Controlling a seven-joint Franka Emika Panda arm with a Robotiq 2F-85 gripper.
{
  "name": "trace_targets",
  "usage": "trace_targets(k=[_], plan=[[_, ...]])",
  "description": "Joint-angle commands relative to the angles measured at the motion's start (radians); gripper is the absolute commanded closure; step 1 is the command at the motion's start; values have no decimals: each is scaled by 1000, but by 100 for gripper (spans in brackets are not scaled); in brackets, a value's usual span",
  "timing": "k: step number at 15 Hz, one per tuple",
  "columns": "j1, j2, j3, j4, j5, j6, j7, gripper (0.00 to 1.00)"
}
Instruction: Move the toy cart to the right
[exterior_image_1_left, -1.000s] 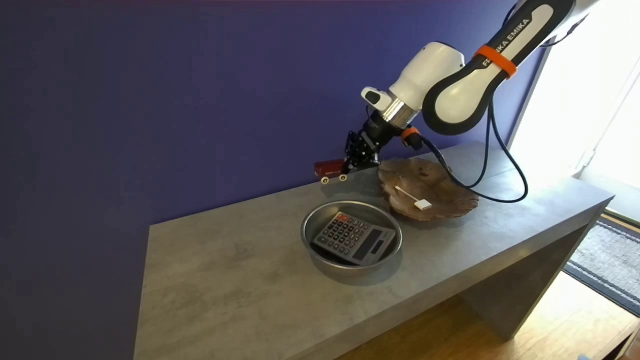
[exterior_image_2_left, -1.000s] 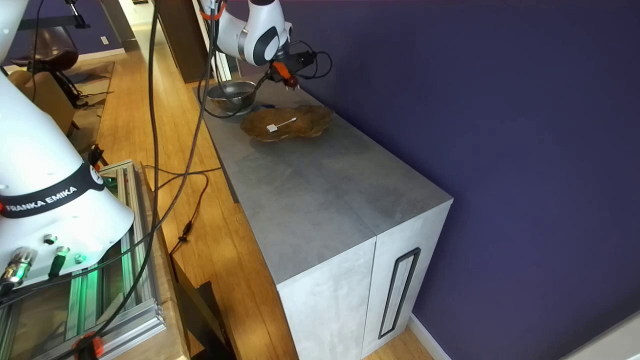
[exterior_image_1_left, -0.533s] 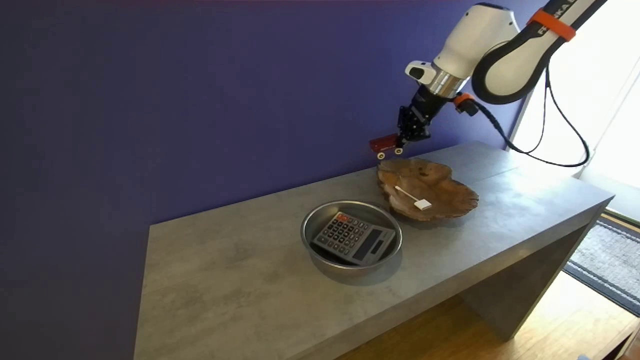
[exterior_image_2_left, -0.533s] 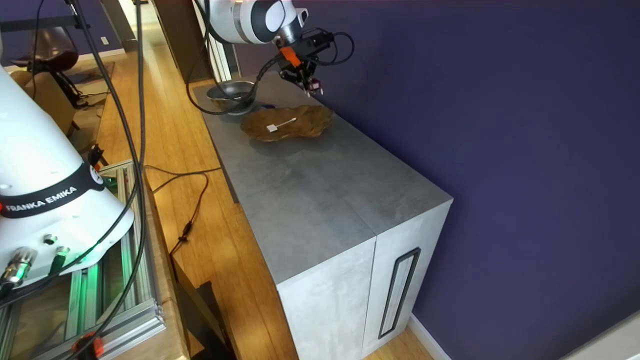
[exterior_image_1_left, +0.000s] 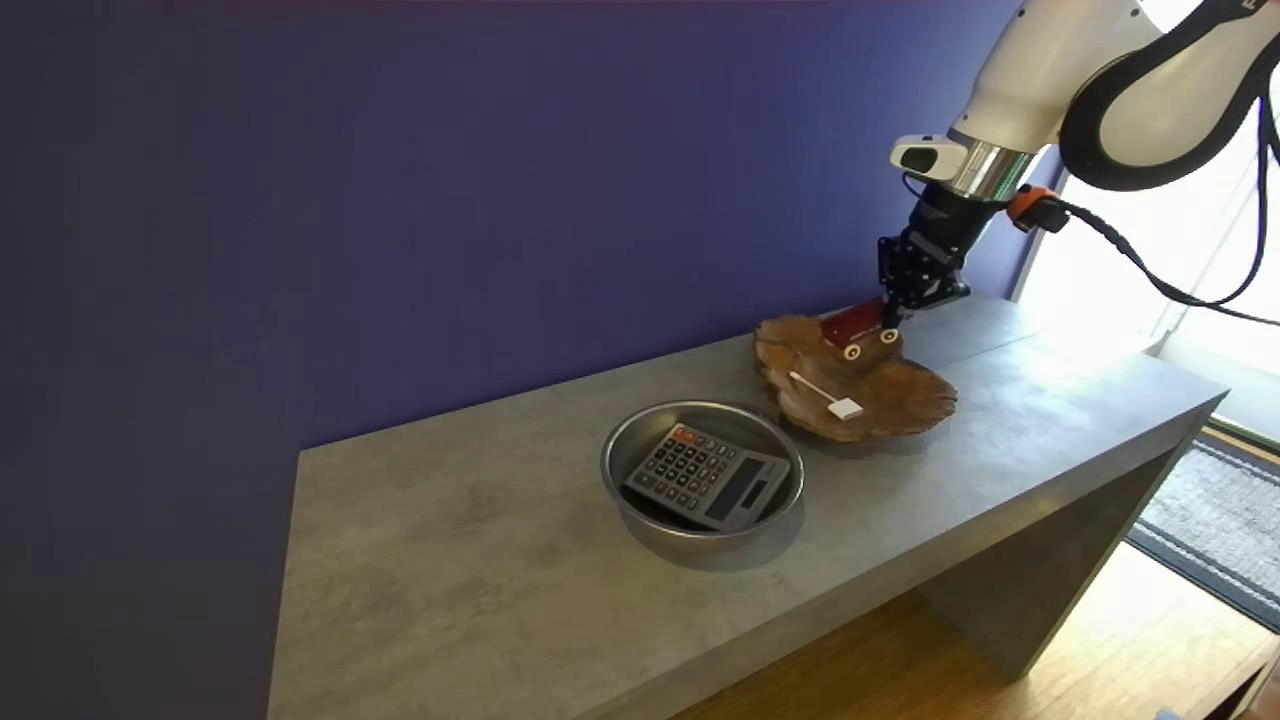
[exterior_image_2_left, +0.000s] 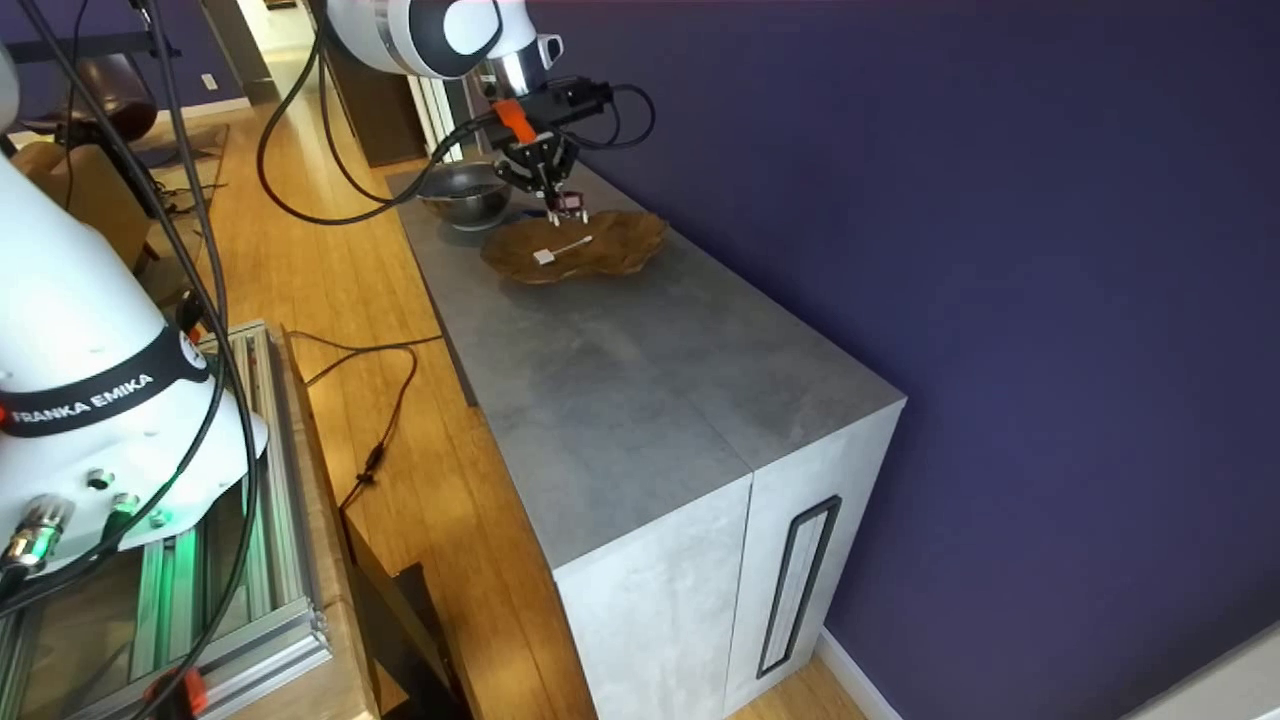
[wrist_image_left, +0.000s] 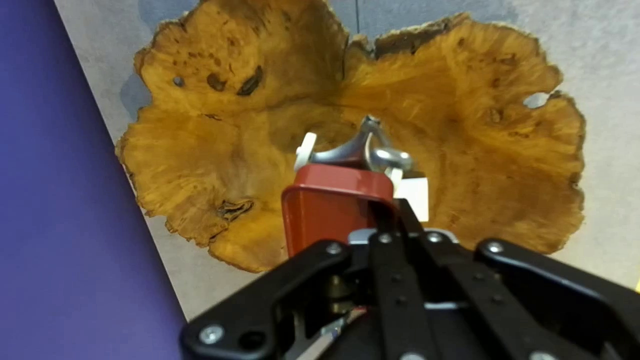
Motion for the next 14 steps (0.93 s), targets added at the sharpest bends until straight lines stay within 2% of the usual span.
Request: trace_targets(k=[1, 3, 4, 7, 10, 14], plan=[[24, 8, -21, 9, 9, 2, -4, 96], [24, 17, -39, 27, 24, -8, 39, 99], [8, 1, -66, 22, 40, -22, 77, 99], [-64, -43, -131, -9, 65, -30, 82, 99], [-124, -42, -234, -15, 64, -33, 91, 99], [-152, 4, -396, -16, 8, -44, 180, 99]])
